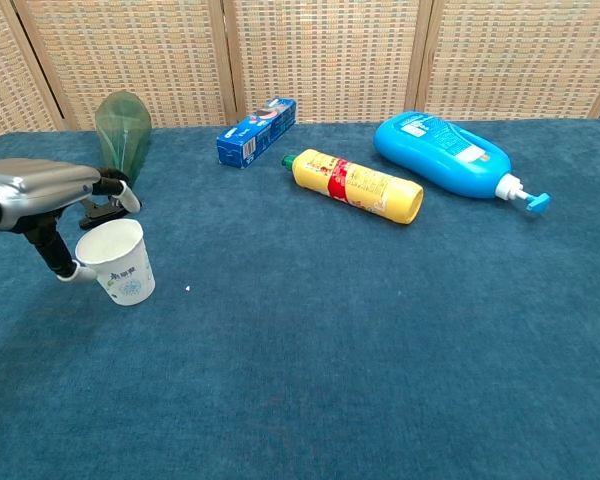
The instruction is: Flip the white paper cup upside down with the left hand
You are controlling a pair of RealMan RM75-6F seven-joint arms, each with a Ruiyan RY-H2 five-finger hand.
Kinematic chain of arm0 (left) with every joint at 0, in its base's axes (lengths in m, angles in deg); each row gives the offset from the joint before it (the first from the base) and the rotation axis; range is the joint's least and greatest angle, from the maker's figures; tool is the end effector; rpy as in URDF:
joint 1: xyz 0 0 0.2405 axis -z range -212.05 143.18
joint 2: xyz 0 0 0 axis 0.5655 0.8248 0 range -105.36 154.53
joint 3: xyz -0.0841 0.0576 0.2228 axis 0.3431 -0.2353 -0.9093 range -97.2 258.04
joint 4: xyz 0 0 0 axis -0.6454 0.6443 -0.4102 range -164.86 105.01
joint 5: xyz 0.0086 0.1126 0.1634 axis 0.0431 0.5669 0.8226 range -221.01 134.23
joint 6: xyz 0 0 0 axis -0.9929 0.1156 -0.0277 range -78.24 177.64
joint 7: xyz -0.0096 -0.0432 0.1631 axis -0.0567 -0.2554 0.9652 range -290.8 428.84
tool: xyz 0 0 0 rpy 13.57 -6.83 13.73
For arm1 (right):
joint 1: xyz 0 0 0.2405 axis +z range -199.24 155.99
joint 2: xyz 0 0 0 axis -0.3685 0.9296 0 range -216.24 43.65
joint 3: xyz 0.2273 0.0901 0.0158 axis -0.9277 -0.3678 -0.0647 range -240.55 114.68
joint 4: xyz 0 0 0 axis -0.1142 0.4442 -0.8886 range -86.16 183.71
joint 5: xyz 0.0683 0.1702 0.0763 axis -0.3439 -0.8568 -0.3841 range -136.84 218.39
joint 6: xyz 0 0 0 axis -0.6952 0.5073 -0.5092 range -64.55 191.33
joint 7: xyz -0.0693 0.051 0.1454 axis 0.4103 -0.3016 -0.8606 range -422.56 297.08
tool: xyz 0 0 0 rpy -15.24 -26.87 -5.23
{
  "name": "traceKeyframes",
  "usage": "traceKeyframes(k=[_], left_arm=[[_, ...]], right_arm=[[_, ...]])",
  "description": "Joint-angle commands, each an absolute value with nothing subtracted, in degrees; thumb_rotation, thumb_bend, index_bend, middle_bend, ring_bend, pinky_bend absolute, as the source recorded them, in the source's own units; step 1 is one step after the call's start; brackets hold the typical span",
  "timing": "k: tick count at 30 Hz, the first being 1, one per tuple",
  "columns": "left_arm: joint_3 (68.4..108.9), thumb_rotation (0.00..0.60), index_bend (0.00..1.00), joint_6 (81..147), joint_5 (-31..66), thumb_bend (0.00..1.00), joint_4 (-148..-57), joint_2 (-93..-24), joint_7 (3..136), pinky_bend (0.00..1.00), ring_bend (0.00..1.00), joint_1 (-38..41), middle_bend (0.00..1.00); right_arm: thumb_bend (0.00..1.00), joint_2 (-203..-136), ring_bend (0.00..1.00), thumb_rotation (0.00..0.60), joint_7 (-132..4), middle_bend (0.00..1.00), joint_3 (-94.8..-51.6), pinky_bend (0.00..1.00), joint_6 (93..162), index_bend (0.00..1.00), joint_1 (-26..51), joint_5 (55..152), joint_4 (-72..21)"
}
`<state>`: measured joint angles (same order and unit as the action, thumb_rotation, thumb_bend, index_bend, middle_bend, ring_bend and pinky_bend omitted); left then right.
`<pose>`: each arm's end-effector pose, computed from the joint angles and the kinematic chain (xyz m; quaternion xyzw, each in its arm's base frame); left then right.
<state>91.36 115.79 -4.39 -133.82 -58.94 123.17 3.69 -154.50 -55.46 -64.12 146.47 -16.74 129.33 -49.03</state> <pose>-0.1633 0.3189 0.0112 -0.7344 -0.3850 -0.2117 0.5174 -0.2675 -0.1956 0.1233 0.6180 -0.4049 0.3911 0.5488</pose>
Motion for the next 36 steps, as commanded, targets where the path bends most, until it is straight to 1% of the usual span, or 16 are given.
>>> traceKeyframes(k=[1,4,9,16,21,26,31,36], left_arm=[[90.8,0.6,0.21,116.0,-4.8,0.25,-132.8,-59.3,122.9,0.0,0.0,4.3,0.0],[90.4,0.6,0.24,116.4,-4.1,0.26,-131.7,-60.0,121.9,0.0,0.0,4.7,0.0],[89.5,0.6,0.28,116.3,-3.1,0.32,-130.4,-60.9,120.2,0.0,0.0,5.2,0.0],[89.2,0.6,0.31,115.9,-2.1,0.32,-131.1,-60.2,116.3,0.0,0.0,5.2,0.0],[89.7,0.6,0.32,114.5,0.9,0.32,-132.5,-59.1,108.9,0.0,0.0,3.9,0.0],[90.2,0.6,0.33,111.2,4.3,0.31,-132.7,-58.9,98.8,0.0,0.0,2.3,0.0],[89.8,0.6,0.34,109.5,10.6,0.31,-129.4,-61.0,88.9,0.0,0.0,0.7,0.0],[89.3,0.6,0.36,109.6,14.6,0.31,-125.9,-63.4,84.1,0.0,0.0,0.0,0.0]], right_arm=[[0.08,-154.5,0.0,0.6,-55.5,0.0,-64.1,0.0,146.4,0.0,-16.7,129.4,-49.1],[0.08,-154.5,0.0,0.6,-55.4,0.0,-63.9,0.0,146.4,0.0,-16.7,129.6,-49.1],[0.08,-154.6,0.0,0.6,-55.3,0.0,-63.7,0.0,146.2,0.0,-16.7,129.7,-49.1],[0.08,-154.5,0.0,0.6,-55.6,0.0,-63.9,0.0,146.4,0.0,-16.7,129.6,-49.2],[0.08,-154.6,0.0,0.6,-55.4,0.0,-63.7,0.0,146.4,0.0,-16.7,129.8,-49.2],[0.08,-154.7,0.0,0.6,-55.1,0.0,-63.7,0.0,146.5,0.0,-16.8,129.9,-49.2],[0.08,-154.8,0.0,0.6,-54.9,0.0,-63.6,0.0,146.3,0.0,-16.7,129.9,-49.1],[0.08,-155.1,0.0,0.6,-54.7,0.0,-63.6,0.0,146.2,0.0,-16.7,129.8,-48.9]])
